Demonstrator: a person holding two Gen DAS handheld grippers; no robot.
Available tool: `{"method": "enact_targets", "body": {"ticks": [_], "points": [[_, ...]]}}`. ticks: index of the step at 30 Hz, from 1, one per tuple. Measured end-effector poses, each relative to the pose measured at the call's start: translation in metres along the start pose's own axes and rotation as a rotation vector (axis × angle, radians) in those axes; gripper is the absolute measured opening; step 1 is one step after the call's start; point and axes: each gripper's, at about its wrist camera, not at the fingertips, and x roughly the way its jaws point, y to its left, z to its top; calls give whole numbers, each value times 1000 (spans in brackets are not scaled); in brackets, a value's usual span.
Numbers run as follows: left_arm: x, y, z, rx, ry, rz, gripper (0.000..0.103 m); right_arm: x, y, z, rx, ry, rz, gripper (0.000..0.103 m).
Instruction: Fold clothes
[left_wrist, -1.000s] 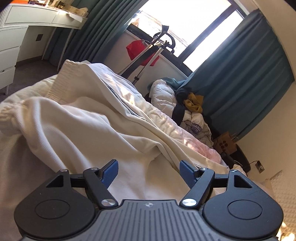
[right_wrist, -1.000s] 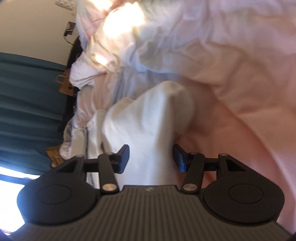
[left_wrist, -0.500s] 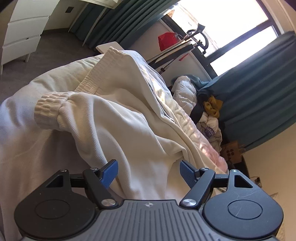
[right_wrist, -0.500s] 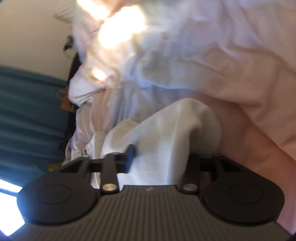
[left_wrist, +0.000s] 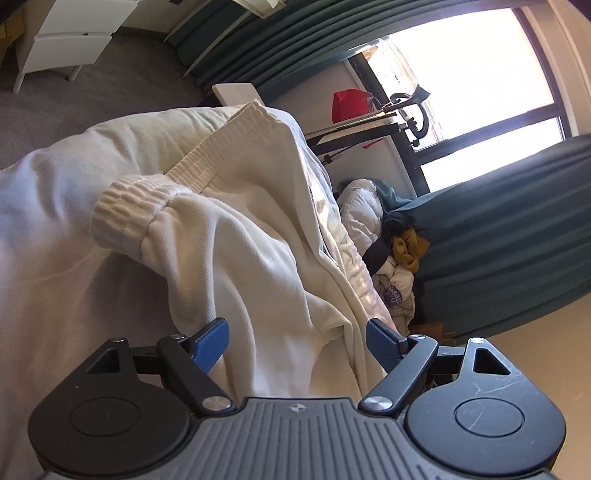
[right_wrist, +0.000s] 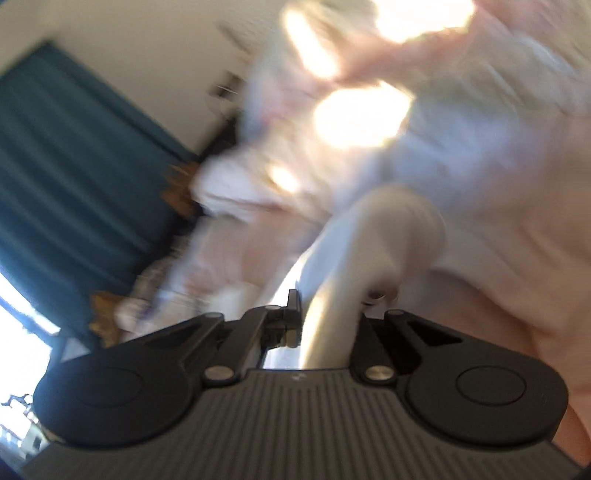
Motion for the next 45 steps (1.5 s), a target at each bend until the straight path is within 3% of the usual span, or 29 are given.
{"method": "enact_targets", "body": {"ticks": [2, 5, 10, 18, 21, 26, 28, 32, 36, 39, 41, 42, 45], "points": [[1, 3, 0, -11, 2, -4, 85, 6, -15, 1, 62, 44, -45, 6], [5, 7, 0, -31, 11, -9, 85, -3, -14, 4, 51, 21, -56, 6], [16, 8, -3, -28, 51, 38, 85, -20, -9, 5, 47, 26, -16, 8], [-1, 17, -14, -60, 35, -4, 86, -25, -20, 1, 92, 86, -73, 9], [-9, 18, -17, -83, -27, 79, 86, -21, -18, 0, 78, 95, -107, 12], [16, 24, -9, -144, -8, 160, 87, -24, -25, -1, 134, 99, -100, 32], [25, 32, -3, -178, 1, 165, 85, -27, -28, 0, 155, 89, -109, 48], [38, 51, 9, -265, 7, 157, 75, -21, -36, -4, 209, 131, -122, 52], [48, 67, 17, -350, 13, 116, 62, -14, -29, -7, 186, 132, -80, 51], [54, 68, 19, -349, 18, 79, 44, -9, -15, -8, 124, 101, -4, 46], [56, 63, 19, -311, 9, 77, 28, -9, -7, -9, 94, 81, 20, 33], [56, 60, 19, -291, 7, 79, 24, -10, -3, -9, 79, 71, 34, 19], [55, 52, 18, -235, -1, 85, 12, -16, 7, -8, 22, 41, 87, 6]]}}
